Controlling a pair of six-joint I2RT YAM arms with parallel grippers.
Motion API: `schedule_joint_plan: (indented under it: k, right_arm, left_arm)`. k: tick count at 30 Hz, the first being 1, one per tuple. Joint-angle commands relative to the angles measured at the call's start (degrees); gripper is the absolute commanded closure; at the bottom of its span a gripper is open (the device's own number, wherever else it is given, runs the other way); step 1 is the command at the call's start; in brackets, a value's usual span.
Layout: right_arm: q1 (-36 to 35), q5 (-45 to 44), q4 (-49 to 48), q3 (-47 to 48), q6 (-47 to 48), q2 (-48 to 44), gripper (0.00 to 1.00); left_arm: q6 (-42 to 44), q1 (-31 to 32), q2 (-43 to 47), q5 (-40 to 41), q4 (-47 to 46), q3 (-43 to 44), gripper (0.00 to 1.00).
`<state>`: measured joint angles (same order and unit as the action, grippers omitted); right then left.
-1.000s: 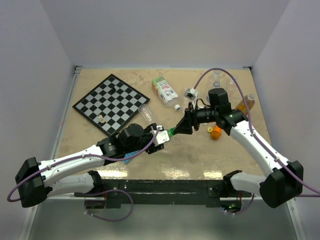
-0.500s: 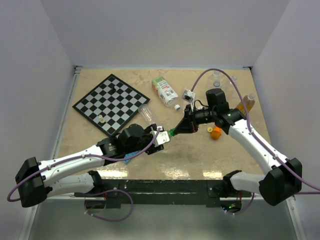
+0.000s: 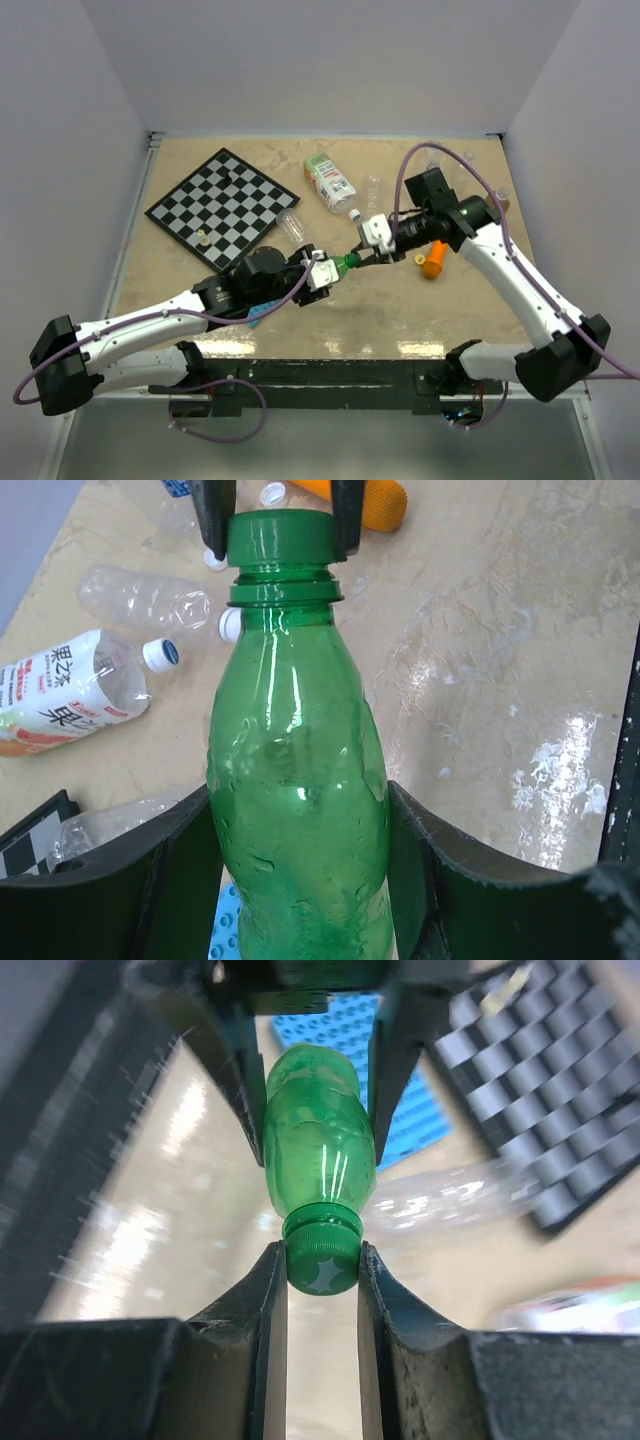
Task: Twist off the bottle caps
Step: Unscrew the bottle cap from the plastic bottle.
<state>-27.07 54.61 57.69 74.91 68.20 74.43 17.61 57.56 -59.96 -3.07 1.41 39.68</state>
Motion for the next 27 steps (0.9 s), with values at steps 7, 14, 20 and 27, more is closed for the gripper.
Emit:
schedule_joint_plan:
  k: [7,14,20,27]
  right_arm:
    - [1.0,-4.9,-4.0,-5.7,36.6,-10.7,1.0]
    - [1.0,-3.9,-5.0,-8.0,34.0,-12.6,1.0]
    - [1.4,-2.0,-5.6,-8.6,31.6,-13.5,1.0]
    - [3.3,5.1,-7.6,-9.7,22.3,-13.8,0.89]
  left_arm:
    - [0.0,0.1,1.8,-1.6,0.5,0.6,0.94]
    - [0.0,0.1,1.5,-2.0,0.6,0.6,0.94]
    - [-0.1,0.1,1.4,-2.4,0.7,0.6,0.93]
    - [0.0,0.1,1.3,-2.7,0.9,0.7,0.93]
